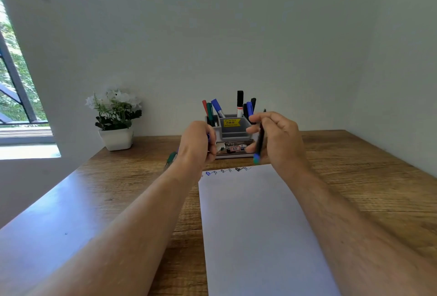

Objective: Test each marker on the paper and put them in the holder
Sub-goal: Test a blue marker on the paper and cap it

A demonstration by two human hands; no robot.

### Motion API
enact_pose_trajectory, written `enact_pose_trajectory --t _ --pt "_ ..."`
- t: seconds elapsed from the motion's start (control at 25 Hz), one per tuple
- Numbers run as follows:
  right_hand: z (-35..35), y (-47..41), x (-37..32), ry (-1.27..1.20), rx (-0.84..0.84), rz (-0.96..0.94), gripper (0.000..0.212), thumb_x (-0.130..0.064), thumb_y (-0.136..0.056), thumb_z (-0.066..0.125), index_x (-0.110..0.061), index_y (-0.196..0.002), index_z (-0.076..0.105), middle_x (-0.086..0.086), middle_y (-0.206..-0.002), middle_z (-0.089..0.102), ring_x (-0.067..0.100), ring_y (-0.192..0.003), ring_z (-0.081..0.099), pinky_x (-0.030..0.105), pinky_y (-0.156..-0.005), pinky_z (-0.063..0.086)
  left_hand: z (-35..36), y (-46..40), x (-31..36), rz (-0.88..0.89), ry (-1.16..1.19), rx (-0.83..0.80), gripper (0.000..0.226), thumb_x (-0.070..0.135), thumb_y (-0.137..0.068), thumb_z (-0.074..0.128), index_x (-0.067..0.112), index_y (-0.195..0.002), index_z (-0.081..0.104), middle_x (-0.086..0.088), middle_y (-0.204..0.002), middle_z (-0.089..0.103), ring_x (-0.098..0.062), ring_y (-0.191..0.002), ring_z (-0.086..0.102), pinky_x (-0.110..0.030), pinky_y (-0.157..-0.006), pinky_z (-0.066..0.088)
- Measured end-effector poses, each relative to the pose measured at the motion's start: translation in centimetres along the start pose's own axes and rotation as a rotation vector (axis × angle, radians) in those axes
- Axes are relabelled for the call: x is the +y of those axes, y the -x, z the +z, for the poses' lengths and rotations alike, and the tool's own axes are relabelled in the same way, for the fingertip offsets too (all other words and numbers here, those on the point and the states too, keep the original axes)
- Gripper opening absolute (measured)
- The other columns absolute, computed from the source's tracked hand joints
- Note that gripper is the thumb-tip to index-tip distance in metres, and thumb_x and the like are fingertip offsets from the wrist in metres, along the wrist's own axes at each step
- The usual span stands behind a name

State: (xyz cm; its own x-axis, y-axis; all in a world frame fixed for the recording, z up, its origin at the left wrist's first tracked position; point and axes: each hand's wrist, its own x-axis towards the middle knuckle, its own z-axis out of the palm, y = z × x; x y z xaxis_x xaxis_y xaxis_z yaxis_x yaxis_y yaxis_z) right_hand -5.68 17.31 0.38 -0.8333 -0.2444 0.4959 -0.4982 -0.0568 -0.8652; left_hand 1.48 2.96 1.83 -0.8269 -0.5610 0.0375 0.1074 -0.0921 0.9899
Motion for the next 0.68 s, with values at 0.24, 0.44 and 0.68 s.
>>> enact_pose_trajectory --t 0.24,0.44,0.68 --pt "-0.4 -0.1 0.8 0.157 0.070 0.078 0.030 -0.041 -0.094 0.059 -0.018 -0.077 0.067 0.000 -0.052 0.064 0.010 -0.041 0.058 0.017 -0.038 0.044 0.4 -0.5 -0.7 0.159 -0.327 0.041 0.025 0.018 -0.081 0.042 0.023 -0.071 0.065 0.005 -0.074 0.054 -0.013 -0.065 0.050 -0.031 -0.061 0.047" --pt "-1.1 0.2 2.0 0.185 -0.022 0.257 0.014 -0.023 -0.088 0.064 -0.016 -0.079 0.073 0.008 -0.060 0.069 0.018 -0.043 0.062 0.021 -0.037 0.043 1.1 -0.6 -2.0 0.373 -0.839 -0.051 0.031 0.003 -0.098 0.039 0.027 -0.101 0.057 0.002 -0.115 0.049 -0.014 -0.095 0.057 -0.021 -0.065 0.049" --pt "-1.6 0.2 2.6 0.224 -0.169 0.296 0.008 -0.014 -0.083 0.062 -0.011 -0.078 0.066 0.012 -0.064 0.071 0.018 -0.047 0.061 0.025 -0.041 0.045 1.3 -0.4 -2.4 0.375 -1.259 -0.215 0.015 0.038 -0.078 0.079 0.035 -0.087 0.067 0.010 -0.100 0.053 -0.010 -0.088 0.052 -0.027 -0.076 0.043"
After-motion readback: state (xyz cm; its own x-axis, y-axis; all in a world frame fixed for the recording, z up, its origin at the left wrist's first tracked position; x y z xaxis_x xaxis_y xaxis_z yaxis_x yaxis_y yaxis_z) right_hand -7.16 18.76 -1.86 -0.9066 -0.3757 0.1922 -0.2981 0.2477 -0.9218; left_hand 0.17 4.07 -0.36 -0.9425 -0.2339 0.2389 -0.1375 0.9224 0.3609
